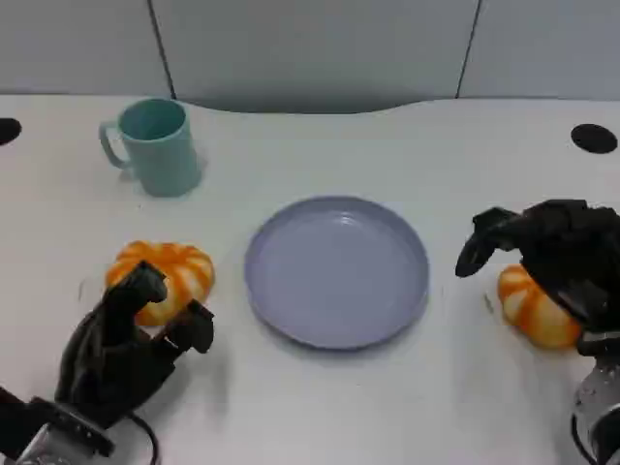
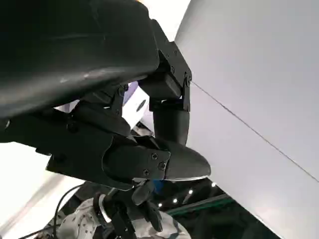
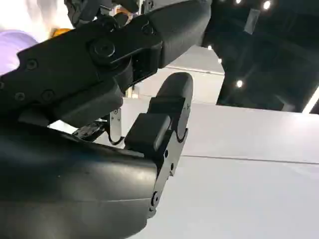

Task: Grasp the bread from the table and place it into the plate.

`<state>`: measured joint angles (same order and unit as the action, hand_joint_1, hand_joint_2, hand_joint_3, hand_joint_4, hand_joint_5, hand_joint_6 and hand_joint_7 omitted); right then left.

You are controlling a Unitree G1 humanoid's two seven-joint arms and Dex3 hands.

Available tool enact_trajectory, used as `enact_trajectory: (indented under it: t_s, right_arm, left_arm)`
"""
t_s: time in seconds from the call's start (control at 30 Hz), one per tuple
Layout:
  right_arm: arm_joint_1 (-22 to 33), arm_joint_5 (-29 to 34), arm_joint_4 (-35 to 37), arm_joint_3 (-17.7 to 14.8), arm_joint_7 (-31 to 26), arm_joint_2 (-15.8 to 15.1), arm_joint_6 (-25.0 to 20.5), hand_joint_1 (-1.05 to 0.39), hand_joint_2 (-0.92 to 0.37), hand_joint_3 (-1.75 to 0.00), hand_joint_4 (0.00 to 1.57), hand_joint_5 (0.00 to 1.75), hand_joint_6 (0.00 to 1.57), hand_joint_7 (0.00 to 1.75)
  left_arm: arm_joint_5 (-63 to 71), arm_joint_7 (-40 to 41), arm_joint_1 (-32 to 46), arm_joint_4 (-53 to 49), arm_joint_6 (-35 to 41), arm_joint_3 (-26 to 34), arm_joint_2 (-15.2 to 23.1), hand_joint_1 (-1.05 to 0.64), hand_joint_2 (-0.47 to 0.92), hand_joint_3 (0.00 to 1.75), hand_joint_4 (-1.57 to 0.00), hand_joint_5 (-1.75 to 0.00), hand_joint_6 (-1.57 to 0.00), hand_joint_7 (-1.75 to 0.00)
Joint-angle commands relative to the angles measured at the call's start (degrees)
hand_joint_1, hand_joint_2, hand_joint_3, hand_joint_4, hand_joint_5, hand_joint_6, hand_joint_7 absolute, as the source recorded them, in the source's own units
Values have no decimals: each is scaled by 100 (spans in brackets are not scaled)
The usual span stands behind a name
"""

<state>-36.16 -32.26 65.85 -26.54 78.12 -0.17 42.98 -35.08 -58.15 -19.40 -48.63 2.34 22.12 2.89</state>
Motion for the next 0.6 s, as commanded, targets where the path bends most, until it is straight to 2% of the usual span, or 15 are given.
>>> enact_trajectory:
  t_s: [0.03,0.23,0.37,0.6]
  right_arm:
    - [-25,-9,-76,-20,-105,-41,-52,-46,-90,0,70,131,105,18]
    - [128,112,-232,129,-387,-85,-295,-50,-86,0,69,134,110,21]
    - [174,91,-276,150,-276,-104,-311,-42,-83,0,70,129,110,23]
    - [211,117,-217,154,-343,-81,-394,-46,-83,0,73,126,110,25]
  left_arm:
    - [65,-45,69,35,-116,-13,47,-89,92,35,-68,-175,-63,-153]
    - [86,-59,171,183,-94,-96,60,-87,92,32,-66,-175,-60,-156]
    - [49,-19,241,276,-32,-108,38,-86,92,30,-67,-175,-62,-151]
    - [36,3,251,298,-60,-101,21,-86,92,28,-68,-175,-63,-150]
